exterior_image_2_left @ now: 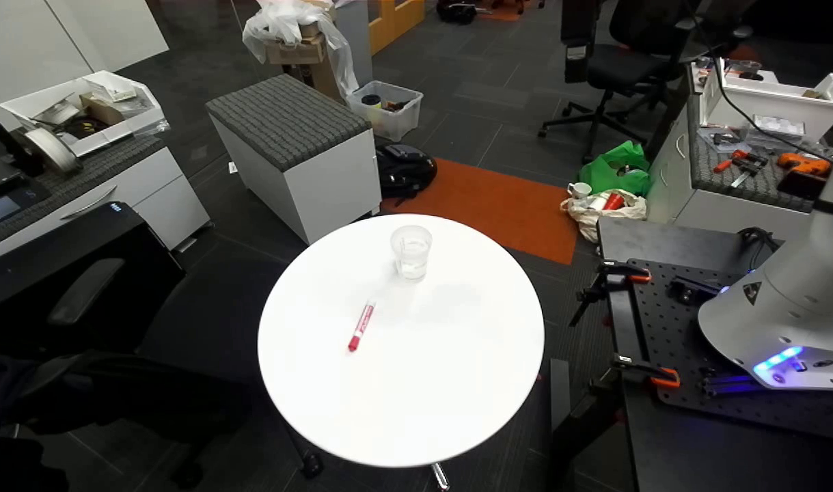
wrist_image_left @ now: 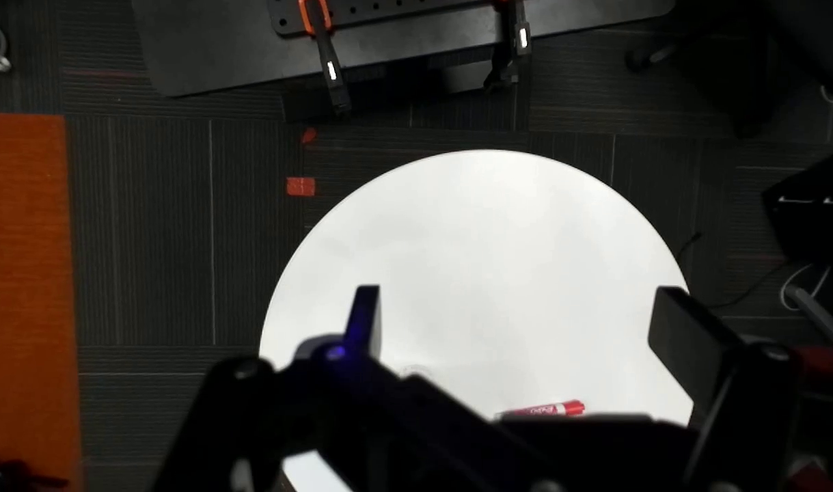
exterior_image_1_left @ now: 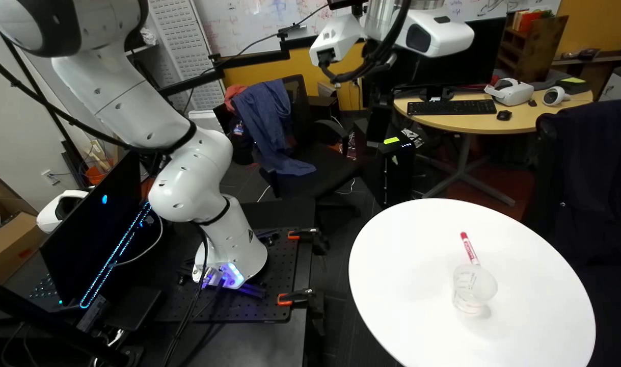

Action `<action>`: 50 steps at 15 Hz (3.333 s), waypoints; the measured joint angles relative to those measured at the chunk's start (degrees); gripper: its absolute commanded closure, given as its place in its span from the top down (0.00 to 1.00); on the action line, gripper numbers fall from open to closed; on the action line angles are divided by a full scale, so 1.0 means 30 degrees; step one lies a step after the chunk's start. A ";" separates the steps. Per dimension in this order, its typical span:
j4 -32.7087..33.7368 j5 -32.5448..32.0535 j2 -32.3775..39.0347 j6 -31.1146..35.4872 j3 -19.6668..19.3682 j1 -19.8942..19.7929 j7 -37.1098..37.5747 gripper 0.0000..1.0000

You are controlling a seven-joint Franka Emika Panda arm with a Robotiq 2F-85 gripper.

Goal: Put the red marker in the cup

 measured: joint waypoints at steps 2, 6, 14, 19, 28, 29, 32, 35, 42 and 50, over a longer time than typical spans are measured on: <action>0.0001 -0.0057 0.0270 0.0509 0.0044 0.0000 0.0000 1.00; 0.0007 -0.0064 0.0922 0.2089 0.0133 0.0000 0.0001 1.00; -0.0025 0.0026 0.2502 0.6913 0.0809 0.0026 0.2569 1.00; -0.0020 0.0807 0.3524 0.8999 0.1607 0.0112 0.5944 1.00; 0.0037 0.1236 0.4184 0.9362 0.1922 0.0327 0.7032 1.00; 0.0038 0.1236 0.4184 0.9362 0.1921 0.0327 0.7032 1.00; -0.0008 0.1752 0.4246 0.9362 0.1850 0.0318 0.6908 1.00; -0.0070 0.3665 0.4443 0.9380 0.1630 0.0315 0.6290 1.00; -0.1404 0.7434 0.4621 1.2976 0.1428 0.0298 0.6311 1.00; -0.3534 0.8246 0.4970 1.8126 0.2582 0.0982 0.9410 1.00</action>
